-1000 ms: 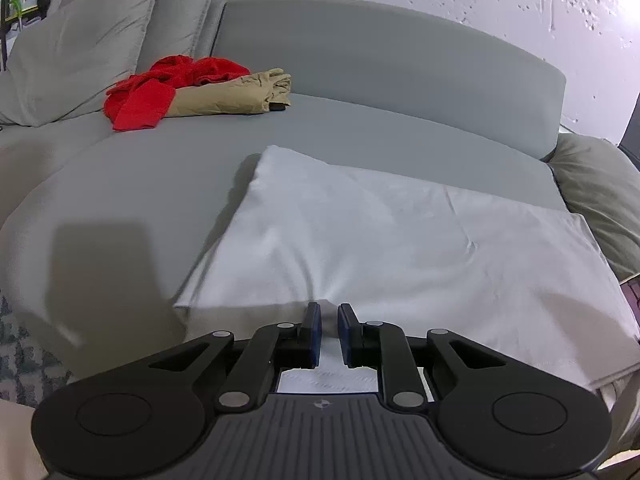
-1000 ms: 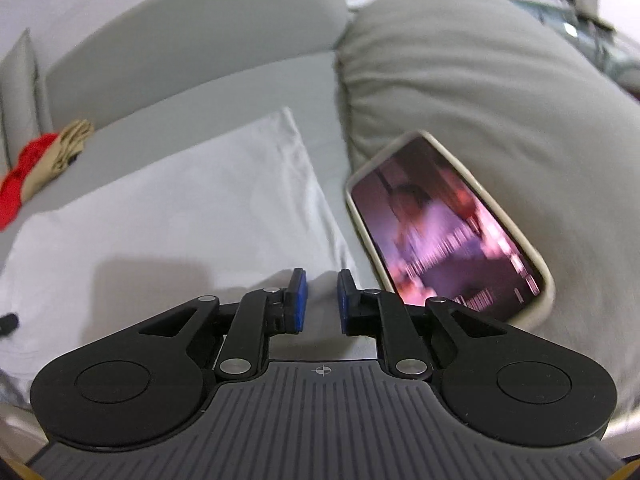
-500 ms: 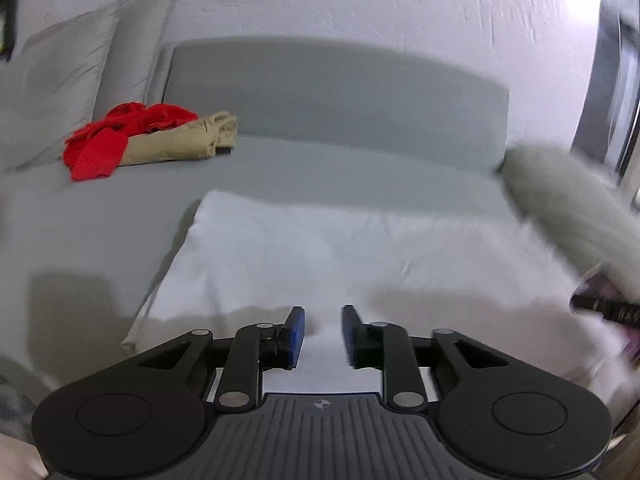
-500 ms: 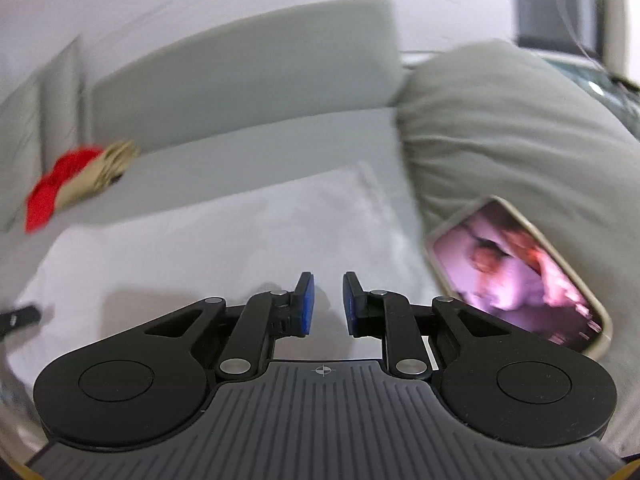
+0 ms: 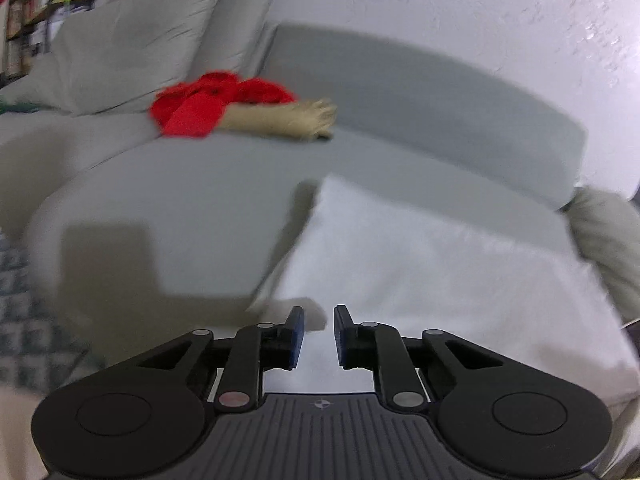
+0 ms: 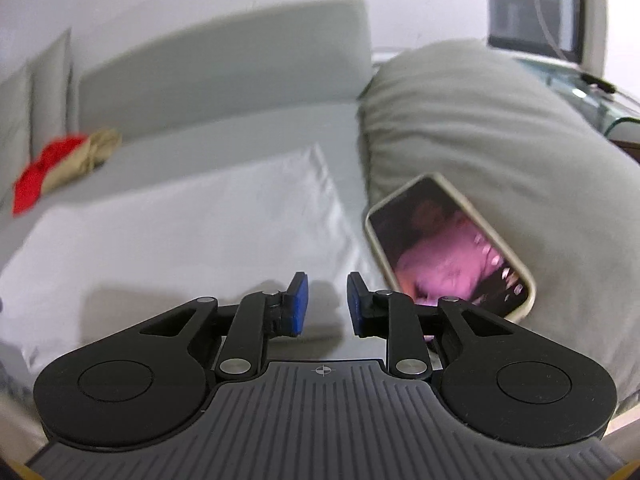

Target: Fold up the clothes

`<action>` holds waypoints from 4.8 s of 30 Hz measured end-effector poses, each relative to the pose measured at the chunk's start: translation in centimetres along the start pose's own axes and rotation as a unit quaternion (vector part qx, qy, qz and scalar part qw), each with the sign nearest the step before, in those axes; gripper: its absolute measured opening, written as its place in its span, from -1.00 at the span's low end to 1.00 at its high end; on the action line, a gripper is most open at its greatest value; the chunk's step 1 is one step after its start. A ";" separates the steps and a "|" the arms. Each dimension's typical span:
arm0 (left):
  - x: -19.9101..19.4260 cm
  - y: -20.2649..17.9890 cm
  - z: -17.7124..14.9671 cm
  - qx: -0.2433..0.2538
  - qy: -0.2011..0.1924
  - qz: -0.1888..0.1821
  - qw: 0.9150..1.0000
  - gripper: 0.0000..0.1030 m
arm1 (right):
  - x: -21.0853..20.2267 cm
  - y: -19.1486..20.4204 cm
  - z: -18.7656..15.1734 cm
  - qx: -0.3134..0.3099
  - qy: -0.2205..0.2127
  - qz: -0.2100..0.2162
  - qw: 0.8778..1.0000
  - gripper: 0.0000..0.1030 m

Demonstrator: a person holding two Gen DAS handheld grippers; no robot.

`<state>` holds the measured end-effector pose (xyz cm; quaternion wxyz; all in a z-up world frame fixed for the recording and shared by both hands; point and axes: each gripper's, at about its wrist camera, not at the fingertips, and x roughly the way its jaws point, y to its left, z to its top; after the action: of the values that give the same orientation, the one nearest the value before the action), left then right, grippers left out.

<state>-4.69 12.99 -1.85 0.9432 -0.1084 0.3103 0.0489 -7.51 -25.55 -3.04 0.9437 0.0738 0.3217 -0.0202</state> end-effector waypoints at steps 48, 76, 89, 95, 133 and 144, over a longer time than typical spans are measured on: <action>1.3 -8.6 -2.6 0.051 0.087 -0.152 0.983 -0.42 | 1.7 -7.0 -3.2 0.341 0.097 0.218 0.909 0.25; 2.5 -6.8 -1.8 0.023 0.120 -0.177 0.977 -0.41 | 6.5 -2.0 -1.9 0.237 -0.032 0.079 0.968 -0.10; -1.3 9.0 5.2 -0.164 0.020 -0.060 0.984 -0.23 | 5.6 5.4 4.0 0.064 0.015 -0.041 0.997 -0.93; -0.1 13.0 3.8 -0.235 0.011 -0.046 0.971 -0.26 | 4.1 18.1 5.0 -0.087 -0.016 -0.020 0.996 -0.93; -0.2 16.2 3.0 -0.264 -0.024 -0.073 0.961 -0.23 | 2.9 36.7 -1.0 -0.202 0.075 0.241 0.946 -0.53; 0.3 9.9 3.2 -0.101 -0.008 -0.153 0.983 -0.71 | -0.3 22.5 1.8 -0.051 0.066 0.238 0.968 -0.06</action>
<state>-4.19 23.38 -1.18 0.9261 -0.2493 0.2760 -0.0636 -4.74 -3.63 1.43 0.9005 0.1006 0.3575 0.2262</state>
